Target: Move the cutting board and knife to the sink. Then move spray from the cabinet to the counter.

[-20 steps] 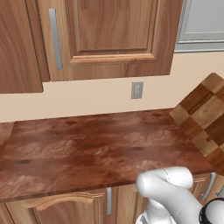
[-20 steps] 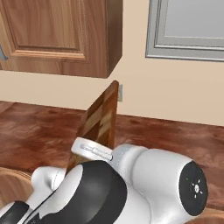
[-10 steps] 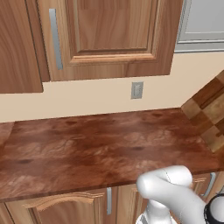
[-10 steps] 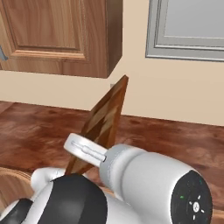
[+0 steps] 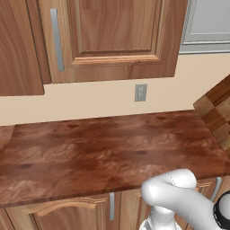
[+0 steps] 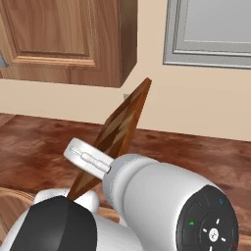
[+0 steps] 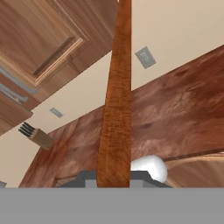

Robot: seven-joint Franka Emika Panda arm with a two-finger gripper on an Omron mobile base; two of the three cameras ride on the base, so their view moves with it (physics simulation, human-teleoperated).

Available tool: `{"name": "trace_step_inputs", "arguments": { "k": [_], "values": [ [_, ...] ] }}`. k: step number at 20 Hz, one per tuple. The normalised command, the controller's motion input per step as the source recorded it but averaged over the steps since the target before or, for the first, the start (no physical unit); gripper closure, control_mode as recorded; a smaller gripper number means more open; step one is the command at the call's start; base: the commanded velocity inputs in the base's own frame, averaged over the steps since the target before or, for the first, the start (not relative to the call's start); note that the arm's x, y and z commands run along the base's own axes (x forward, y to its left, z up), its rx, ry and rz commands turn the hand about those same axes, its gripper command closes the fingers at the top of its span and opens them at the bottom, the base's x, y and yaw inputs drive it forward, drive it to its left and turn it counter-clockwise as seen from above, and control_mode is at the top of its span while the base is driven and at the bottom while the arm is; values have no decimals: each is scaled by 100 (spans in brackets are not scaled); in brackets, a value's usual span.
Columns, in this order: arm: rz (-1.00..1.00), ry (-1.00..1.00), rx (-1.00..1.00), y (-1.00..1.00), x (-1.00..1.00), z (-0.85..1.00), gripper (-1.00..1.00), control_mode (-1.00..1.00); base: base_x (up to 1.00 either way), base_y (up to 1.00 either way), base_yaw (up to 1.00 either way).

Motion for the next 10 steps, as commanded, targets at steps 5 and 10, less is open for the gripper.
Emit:
{"name": "trace_step_inputs", "arguments": {
  "k": [5,10],
  "values": [
    [0,-3,0,0,0,0,100,-100,0,0,0],
    [0,0,0,0,0,0,100,-100,0,0,0]
  ]
}}
